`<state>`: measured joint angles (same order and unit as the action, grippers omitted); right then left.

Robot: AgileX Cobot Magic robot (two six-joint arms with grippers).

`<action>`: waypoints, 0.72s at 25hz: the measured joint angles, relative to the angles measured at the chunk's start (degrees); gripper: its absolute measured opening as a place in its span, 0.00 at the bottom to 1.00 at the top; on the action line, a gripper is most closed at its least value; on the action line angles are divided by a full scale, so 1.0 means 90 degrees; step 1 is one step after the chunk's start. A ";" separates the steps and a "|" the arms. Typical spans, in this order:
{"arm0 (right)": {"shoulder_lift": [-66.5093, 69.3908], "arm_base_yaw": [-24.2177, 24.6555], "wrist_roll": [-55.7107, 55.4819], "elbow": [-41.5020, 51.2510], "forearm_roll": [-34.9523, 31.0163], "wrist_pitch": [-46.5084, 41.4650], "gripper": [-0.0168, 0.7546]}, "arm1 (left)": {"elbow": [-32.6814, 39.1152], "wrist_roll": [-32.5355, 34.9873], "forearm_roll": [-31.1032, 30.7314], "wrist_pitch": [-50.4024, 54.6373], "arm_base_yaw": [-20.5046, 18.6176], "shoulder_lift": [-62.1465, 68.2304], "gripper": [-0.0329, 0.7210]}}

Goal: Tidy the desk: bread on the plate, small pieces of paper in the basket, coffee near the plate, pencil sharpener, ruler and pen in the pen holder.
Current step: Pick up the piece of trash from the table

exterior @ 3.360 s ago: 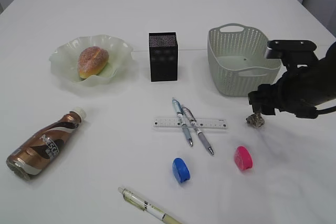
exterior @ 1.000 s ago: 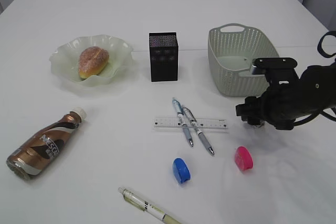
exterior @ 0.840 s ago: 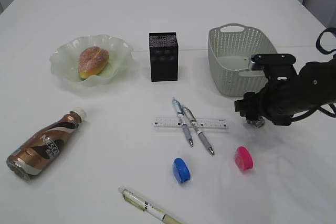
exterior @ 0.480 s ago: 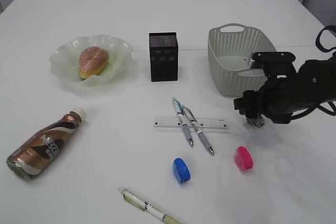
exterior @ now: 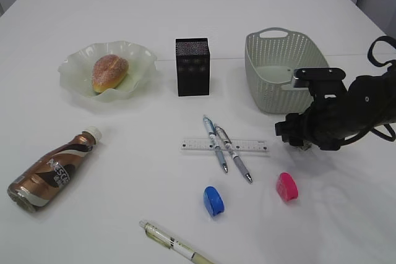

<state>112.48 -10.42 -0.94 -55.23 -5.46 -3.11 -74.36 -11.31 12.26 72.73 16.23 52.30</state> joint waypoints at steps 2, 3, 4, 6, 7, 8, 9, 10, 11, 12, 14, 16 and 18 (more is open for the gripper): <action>0.0000 0.0000 0.0000 0.0000 0.0000 0.0000 0.66 | 0.0000 0.0000 0.0000 0.0000 0.0000 0.0000 0.70; 0.0014 0.0000 0.0000 0.0000 0.0000 0.0000 0.66 | 0.0000 0.0000 0.0000 0.0000 0.0000 0.0000 0.70; 0.0038 0.0000 0.0000 0.0000 0.0000 0.0000 0.66 | 0.0000 0.0000 0.0000 0.0000 0.0000 0.0000 0.70; 0.0127 0.0000 0.0000 0.0000 0.0000 -0.0003 0.66 | 0.0000 0.0000 0.0000 0.0000 0.0000 0.0000 0.70; 0.0153 0.0000 0.0000 0.0000 0.0000 -0.0033 0.66 | 0.0000 0.0000 0.0000 0.0000 0.0000 0.0000 0.70; 0.0181 0.0000 0.0000 0.0000 0.0004 -0.0040 0.66 | 0.0000 0.0000 0.0000 0.0000 0.0000 0.0000 0.70; 0.0179 0.0000 0.0000 0.0000 0.0004 -0.0040 0.66 | 0.0000 0.0000 0.0000 0.0000 0.0000 0.0000 0.70; 0.0179 0.0000 0.0000 0.0000 0.0004 -0.0046 0.66 | 0.0000 0.0000 0.0000 0.0000 0.0000 0.0000 0.70; 0.0179 0.0000 0.0000 0.0000 0.0004 -0.0046 0.66 | 0.0000 0.0000 0.0000 0.0000 0.0000 0.0000 0.70; 0.0179 0.0000 0.0014 0.0000 0.0004 -0.0046 0.66 | 0.0000 0.0000 0.0000 0.0000 0.0000 0.0000 0.70; 0.0179 0.0000 0.0014 0.0000 0.0004 -0.0056 0.65 | 0.0000 0.0000 0.0000 0.0000 0.0000 0.0000 0.70; 0.0179 0.0000 0.0014 0.0000 0.0004 -0.0056 0.60 | 0.0000 0.0000 0.0000 0.0000 0.0000 0.0000 0.70; 0.0179 0.0000 0.0014 0.0000 0.0004 -0.0070 0.51 | 0.0000 0.0000 0.0000 0.0000 0.0000 0.0000 0.70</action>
<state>114.09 -10.42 -0.81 -55.23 -5.42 -3.74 -74.36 -11.31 12.26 72.73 16.23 52.30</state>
